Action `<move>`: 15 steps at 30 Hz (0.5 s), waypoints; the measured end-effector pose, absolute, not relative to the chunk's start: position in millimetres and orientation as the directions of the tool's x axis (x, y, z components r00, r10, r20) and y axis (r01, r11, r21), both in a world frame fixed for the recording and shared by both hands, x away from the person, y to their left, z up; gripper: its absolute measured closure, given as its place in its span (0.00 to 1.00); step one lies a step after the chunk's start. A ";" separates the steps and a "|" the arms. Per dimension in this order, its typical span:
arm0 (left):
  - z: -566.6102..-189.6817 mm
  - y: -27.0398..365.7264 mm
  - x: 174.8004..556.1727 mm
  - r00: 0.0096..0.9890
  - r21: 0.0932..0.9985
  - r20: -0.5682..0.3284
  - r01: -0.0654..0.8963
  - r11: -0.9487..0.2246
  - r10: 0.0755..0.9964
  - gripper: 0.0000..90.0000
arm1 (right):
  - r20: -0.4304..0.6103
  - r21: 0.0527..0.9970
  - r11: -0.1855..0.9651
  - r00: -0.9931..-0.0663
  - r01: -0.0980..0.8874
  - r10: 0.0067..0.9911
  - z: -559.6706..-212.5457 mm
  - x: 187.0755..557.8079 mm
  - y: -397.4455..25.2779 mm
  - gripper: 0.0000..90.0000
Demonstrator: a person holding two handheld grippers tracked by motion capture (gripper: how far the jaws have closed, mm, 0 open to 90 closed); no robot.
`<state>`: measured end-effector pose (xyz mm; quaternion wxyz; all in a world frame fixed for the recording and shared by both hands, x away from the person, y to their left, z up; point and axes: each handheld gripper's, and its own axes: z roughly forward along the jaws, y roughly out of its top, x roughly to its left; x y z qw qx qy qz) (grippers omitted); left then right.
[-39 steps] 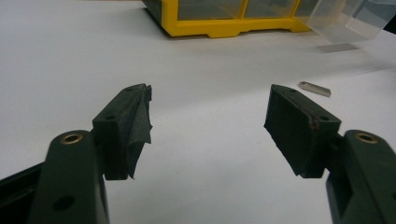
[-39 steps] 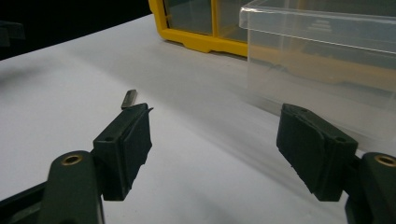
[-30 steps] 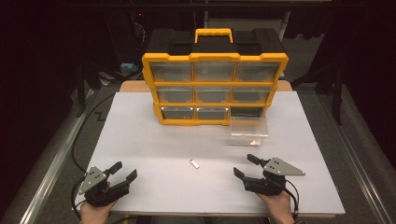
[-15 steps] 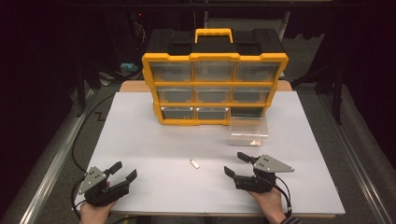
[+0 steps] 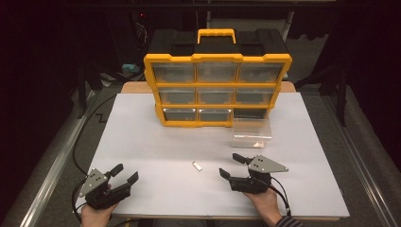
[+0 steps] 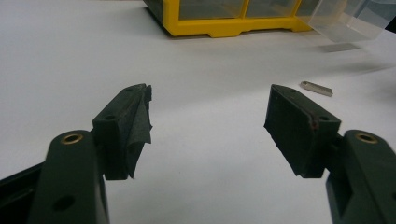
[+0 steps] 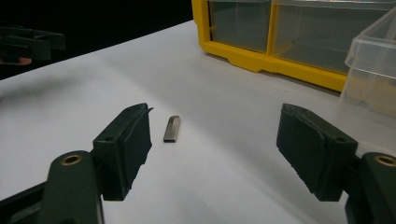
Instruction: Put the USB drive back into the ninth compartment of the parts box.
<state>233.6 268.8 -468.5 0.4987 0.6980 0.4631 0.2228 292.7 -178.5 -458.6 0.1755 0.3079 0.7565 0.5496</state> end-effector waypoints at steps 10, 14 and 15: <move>-468.9 268.9 234.2 0.471 0.901 -0.152 0.428 -0.074 0.869 0.36 | 0.078 0.938 0.212 -0.765 0.273 0.640 -459.5 299.1 -159.3 0.29; -468.9 269.4 234.2 0.472 0.901 -0.152 0.427 -0.074 0.868 0.36 | 0.086 0.939 0.204 -0.766 0.275 0.637 -459.6 303.0 -150.6 0.29; -468.9 269.7 234.2 0.470 0.901 -0.154 0.428 -0.072 0.869 0.36 | 0.085 0.939 0.207 -0.768 0.275 0.635 -459.7 303.7 -149.0 0.28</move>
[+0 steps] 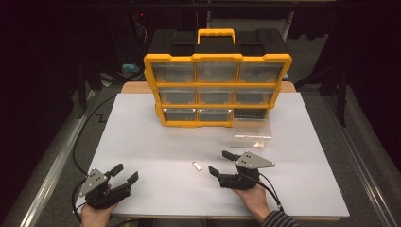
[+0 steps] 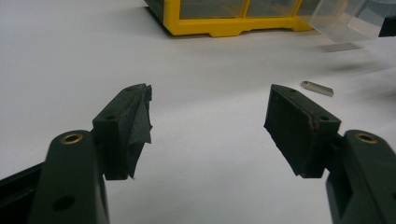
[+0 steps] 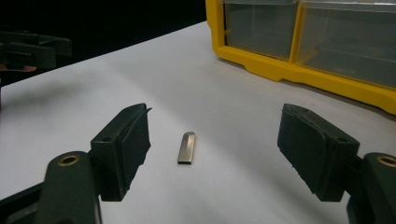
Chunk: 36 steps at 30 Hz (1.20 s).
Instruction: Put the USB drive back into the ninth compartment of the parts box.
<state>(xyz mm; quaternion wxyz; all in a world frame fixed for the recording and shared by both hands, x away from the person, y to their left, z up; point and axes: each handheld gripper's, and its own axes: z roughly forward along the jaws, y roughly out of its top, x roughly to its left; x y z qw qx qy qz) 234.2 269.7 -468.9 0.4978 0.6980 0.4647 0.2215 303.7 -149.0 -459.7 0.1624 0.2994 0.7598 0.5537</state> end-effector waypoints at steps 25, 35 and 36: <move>-468.6 270.4 234.2 0.470 0.902 -0.152 0.425 -0.072 0.870 0.36 | 0.158 0.834 0.344 -0.784 0.432 0.600 -452.0 329.1 -108.4 0.36; -468.6 269.5 234.3 0.476 0.902 -0.149 0.424 -0.078 0.867 0.36 | 0.082 0.714 0.542 -0.821 0.444 0.564 -436.6 340.5 -91.9 0.45; -468.6 269.4 234.2 0.476 0.902 -0.148 0.424 -0.078 0.867 0.36 | 0.085 0.702 0.550 -0.820 0.453 0.566 -435.8 341.6 -90.4 0.46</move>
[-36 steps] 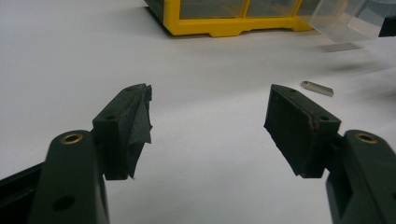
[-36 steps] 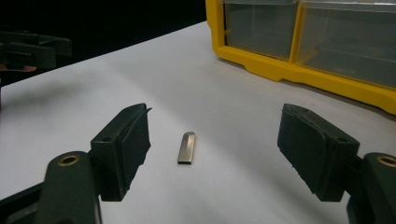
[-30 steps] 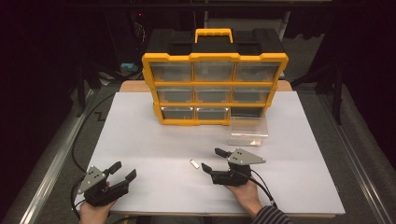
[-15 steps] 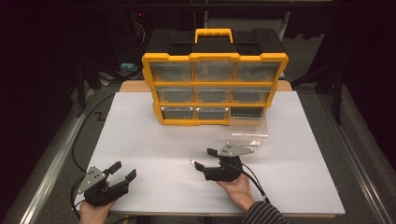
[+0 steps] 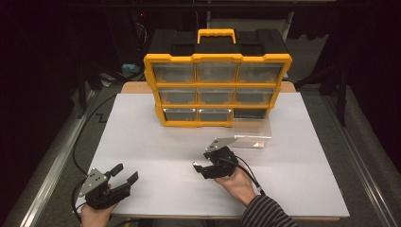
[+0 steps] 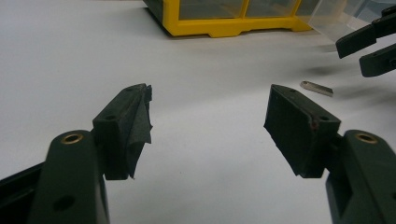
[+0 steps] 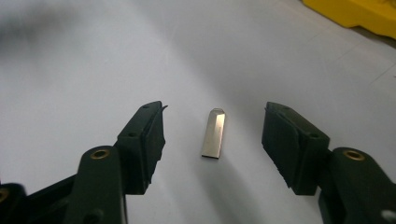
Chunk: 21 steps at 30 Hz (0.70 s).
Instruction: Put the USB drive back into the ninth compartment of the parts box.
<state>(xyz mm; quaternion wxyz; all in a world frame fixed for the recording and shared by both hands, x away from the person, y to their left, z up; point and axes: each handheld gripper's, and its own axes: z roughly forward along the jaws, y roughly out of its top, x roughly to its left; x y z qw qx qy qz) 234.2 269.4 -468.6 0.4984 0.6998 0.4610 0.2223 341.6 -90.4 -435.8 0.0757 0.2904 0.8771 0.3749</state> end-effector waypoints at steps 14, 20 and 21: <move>-468.5 269.0 234.1 0.478 0.903 -0.146 0.422 -0.081 0.866 0.36 | 0.062 0.491 0.698 -0.820 0.521 0.569 -442.7 362.3 -66.5 0.59; -468.6 268.8 234.2 0.480 0.903 -0.146 0.422 -0.082 0.865 0.36 | 0.056 0.455 0.715 -0.818 0.531 0.572 -443.7 367.0 -57.7 0.64; -468.6 268.5 234.2 0.481 0.903 -0.144 0.422 -0.084 0.865 0.36 | 0.050 0.449 0.719 -0.819 0.530 0.572 -443.6 367.5 -56.3 0.65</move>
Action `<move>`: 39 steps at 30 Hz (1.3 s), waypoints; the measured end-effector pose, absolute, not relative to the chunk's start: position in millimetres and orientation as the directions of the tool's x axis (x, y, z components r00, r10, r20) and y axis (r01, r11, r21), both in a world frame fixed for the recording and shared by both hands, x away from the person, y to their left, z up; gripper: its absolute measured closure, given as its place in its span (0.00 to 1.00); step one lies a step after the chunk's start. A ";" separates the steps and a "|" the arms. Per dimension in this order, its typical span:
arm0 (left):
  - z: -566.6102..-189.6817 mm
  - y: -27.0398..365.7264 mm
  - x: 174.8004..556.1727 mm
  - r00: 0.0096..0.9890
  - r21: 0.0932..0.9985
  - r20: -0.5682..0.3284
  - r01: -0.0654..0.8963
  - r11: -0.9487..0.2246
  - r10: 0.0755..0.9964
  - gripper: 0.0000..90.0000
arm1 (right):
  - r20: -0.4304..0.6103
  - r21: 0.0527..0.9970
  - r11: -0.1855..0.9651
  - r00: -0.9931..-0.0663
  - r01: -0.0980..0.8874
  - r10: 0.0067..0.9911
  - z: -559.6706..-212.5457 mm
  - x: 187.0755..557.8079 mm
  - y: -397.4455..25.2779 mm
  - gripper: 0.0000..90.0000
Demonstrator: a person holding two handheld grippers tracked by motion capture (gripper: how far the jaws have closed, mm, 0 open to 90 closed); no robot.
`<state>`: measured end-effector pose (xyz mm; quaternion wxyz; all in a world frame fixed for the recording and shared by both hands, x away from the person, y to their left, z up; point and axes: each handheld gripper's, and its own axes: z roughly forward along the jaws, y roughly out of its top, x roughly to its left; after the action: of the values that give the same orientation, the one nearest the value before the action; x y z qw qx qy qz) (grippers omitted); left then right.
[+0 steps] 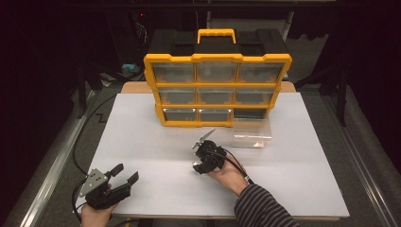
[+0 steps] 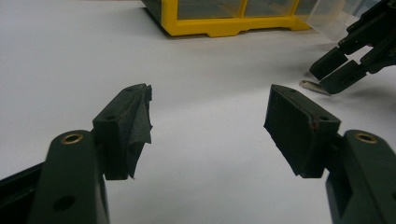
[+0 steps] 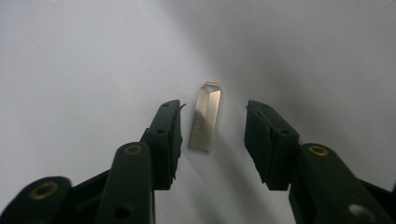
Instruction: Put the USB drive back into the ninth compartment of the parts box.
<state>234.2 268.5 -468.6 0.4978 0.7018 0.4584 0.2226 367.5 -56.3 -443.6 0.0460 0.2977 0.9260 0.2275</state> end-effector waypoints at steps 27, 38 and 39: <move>-468.7 269.3 234.1 0.480 0.903 -0.146 0.422 -0.081 0.865 0.36 | -0.033 0.396 0.789 -0.851 0.470 0.524 -438.2 361.9 -42.6 0.88; -468.9 268.9 234.2 0.477 0.902 -0.148 0.425 -0.080 0.866 0.36 | -0.021 0.438 0.767 -0.848 0.469 0.530 -429.8 354.7 -62.6 0.88; -469.0 268.9 234.2 0.478 0.902 -0.147 0.425 -0.081 0.866 0.36 | -0.020 0.446 0.762 -0.846 0.469 0.533 -429.4 353.4 -64.8 0.88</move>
<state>234.2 268.9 -469.0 0.4976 0.7011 0.4602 0.2217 353.4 -64.8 -429.4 0.0728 0.2677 0.9357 0.2177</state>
